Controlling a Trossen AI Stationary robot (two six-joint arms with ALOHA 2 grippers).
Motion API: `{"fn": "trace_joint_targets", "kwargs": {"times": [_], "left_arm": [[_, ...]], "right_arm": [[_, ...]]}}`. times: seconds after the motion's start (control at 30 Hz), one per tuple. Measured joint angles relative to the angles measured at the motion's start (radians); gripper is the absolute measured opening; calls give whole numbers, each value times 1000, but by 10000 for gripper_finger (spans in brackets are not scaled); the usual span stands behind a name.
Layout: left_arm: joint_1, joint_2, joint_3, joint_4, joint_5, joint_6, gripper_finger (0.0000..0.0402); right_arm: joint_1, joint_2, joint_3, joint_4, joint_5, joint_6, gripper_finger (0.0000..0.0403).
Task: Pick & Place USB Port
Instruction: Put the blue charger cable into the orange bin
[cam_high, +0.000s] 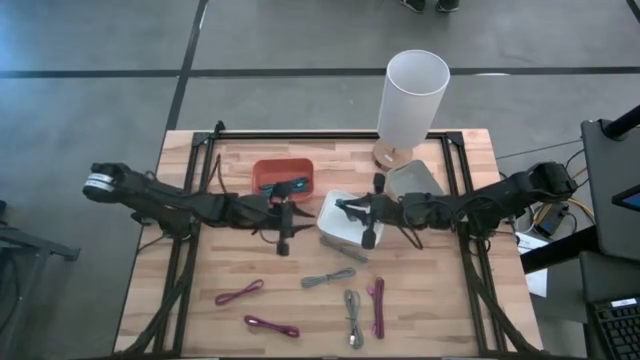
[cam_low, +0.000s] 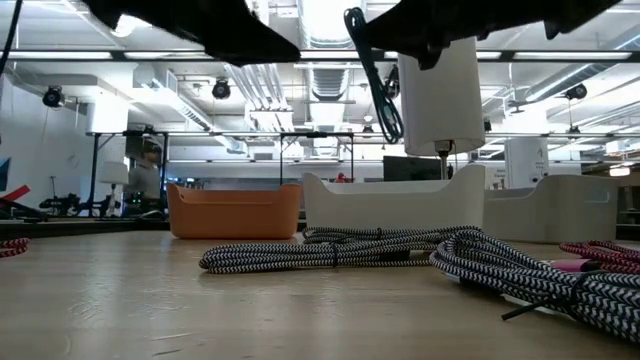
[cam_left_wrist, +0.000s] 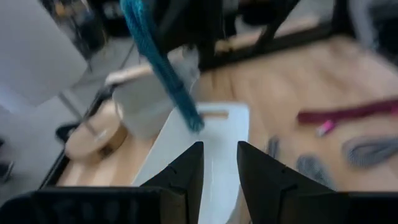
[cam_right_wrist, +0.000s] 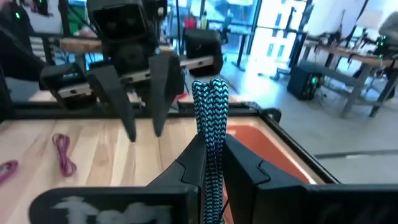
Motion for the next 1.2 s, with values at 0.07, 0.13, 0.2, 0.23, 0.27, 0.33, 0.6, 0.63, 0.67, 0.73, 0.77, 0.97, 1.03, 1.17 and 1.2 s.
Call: {"fn": "trace_joint_targets", "kwargs": {"times": [0.07, 0.13, 0.2, 0.23, 0.27, 0.33, 0.6, 0.63, 0.67, 0.73, 0.77, 0.97, 1.03, 1.17, 1.2], "left_arm": [[-1, -7, -74, 166, 3, 1, 108], [3, -8, -138, 321, 3, 1, 108], [6, 4, -190, 446, 1, -5, 108], [7, 11, -211, 498, 1, -13, 108], [7, 17, -228, 539, 0, -23, 108], [7, 24, -245, 582, 1, -42, 108], [9, 26, -238, 570, -4, -98, 108], [9, 26, -236, 568, -12, -98, 108], [9, 26, -236, 562, -27, -96, 108], [9, 26, -236, 545, -71, -96, 108], [9, 26, -237, 534, -99, -98, 108], [10, 26, -238, 455, -165, -146, 108], [9, 26, -238, 437, -165, -172, 108], [9, 26, -238, 407, -165, -192, 108], [9, 26, -238, 402, -165, -192, 108]], "right_arm": [[0, 2, -28, 66, -4, -7, 34], [-2, 4, -47, 136, -7, -10, 34], [-4, 5, -63, 189, -9, -10, 34], [-6, 9, -66, 210, -18, -10, 34], [-9, 18, -66, 233, -32, -10, 34], [-15, 34, -67, 269, -53, -11, 34], [-35, 190, 9, 335, -60, -10, 34], [-35, 213, 30, 338, -62, -7, 34], [-35, 232, 49, 341, -63, -2, 34], [-34, 274, 90, 339, -63, 2, 34], [-34, 294, 112, 343, -63, -1, 34], [-34, 379, 209, 337, -87, -44, 34], [-34, 397, 230, 334, -101, -45, 34], [-34, 418, 265, 327, -103, -64, 34], [-34, 423, 274, 328, -104, -68, 34]]}}
